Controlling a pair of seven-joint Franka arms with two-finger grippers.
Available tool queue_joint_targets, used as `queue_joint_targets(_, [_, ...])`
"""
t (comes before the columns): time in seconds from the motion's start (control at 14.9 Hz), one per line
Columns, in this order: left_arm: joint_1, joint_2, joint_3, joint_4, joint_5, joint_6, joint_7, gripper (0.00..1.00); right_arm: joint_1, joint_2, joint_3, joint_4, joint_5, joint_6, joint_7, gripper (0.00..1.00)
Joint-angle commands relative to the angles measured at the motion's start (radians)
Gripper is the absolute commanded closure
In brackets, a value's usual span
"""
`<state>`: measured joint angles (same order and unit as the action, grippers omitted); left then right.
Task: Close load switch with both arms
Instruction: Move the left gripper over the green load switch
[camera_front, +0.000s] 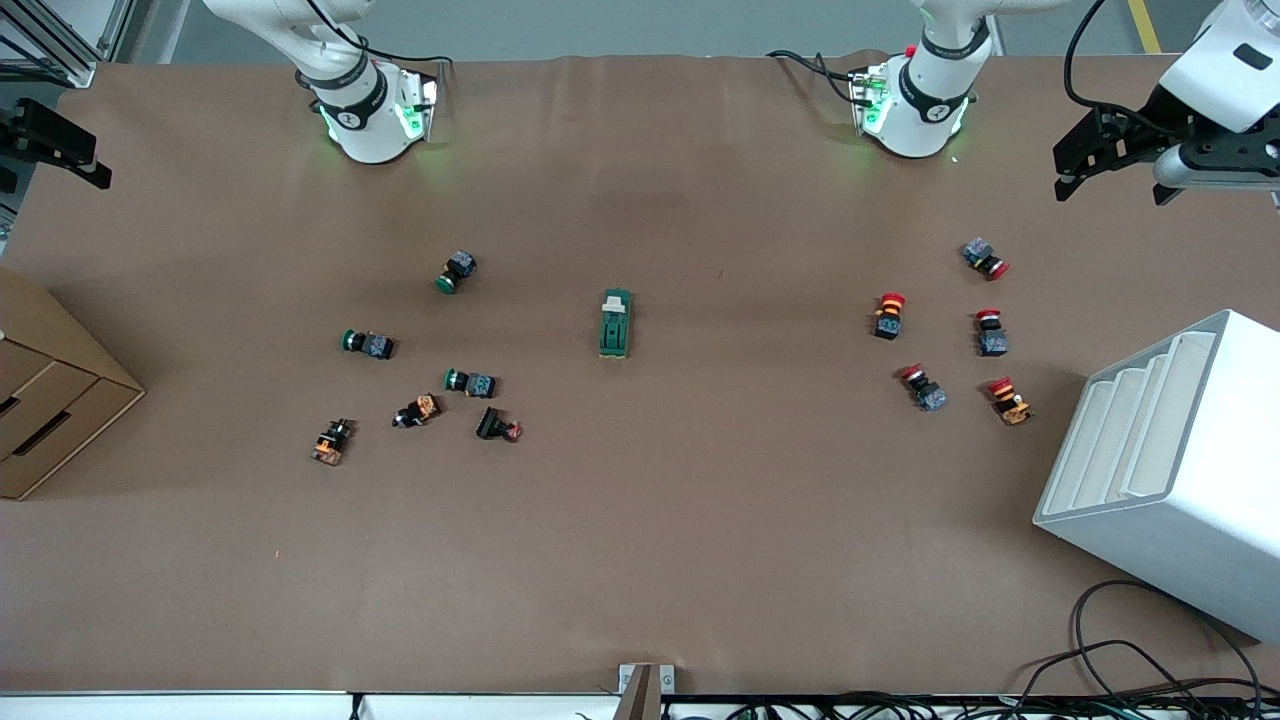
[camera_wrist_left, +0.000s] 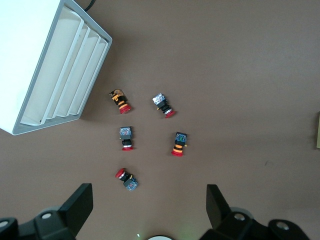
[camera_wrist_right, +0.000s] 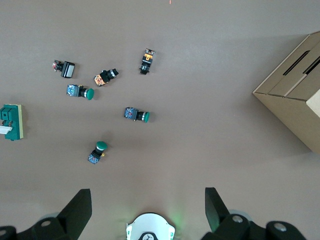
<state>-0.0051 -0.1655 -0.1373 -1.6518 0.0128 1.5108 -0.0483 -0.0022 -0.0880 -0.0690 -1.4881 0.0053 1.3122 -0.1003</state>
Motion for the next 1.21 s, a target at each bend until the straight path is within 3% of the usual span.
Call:
queue_joint_targets(0.0, [-0.003,0.008,-0.001,0.024,0.016,-0.018,0.001,0.00,-0.016,-0.007,0.008,-0.009,0.010,-0.002,-0.012,0.00])
queue_joint_targets(0.27, [0.004,0.011,0.001,0.027,0.016,-0.018,0.004,0.00,-0.013,-0.009,0.008,-0.008,0.010,-0.007,-0.012,0.00])
queue_joint_targets(0.47, [-0.007,0.095,-0.002,0.105,0.012,-0.033,-0.002,0.00,-0.013,-0.009,0.008,-0.008,0.010,-0.005,-0.012,0.00])
queue_joint_targets(0.61, [-0.018,0.104,-0.016,0.107,0.004,-0.026,-0.010,0.00,-0.013,-0.007,0.008,-0.008,0.012,-0.005,-0.012,0.00])
queue_joint_targets(0.94, [-0.035,0.161,-0.120,0.101,0.010,0.080,-0.024,0.00,-0.015,-0.007,0.008,-0.008,0.010,-0.007,-0.012,0.00])
queue_joint_targets(1.14, [-0.047,0.205,-0.200,0.089,0.016,0.127,-0.149,0.00,-0.015,-0.007,0.008,-0.008,0.010,-0.007,-0.012,0.00])
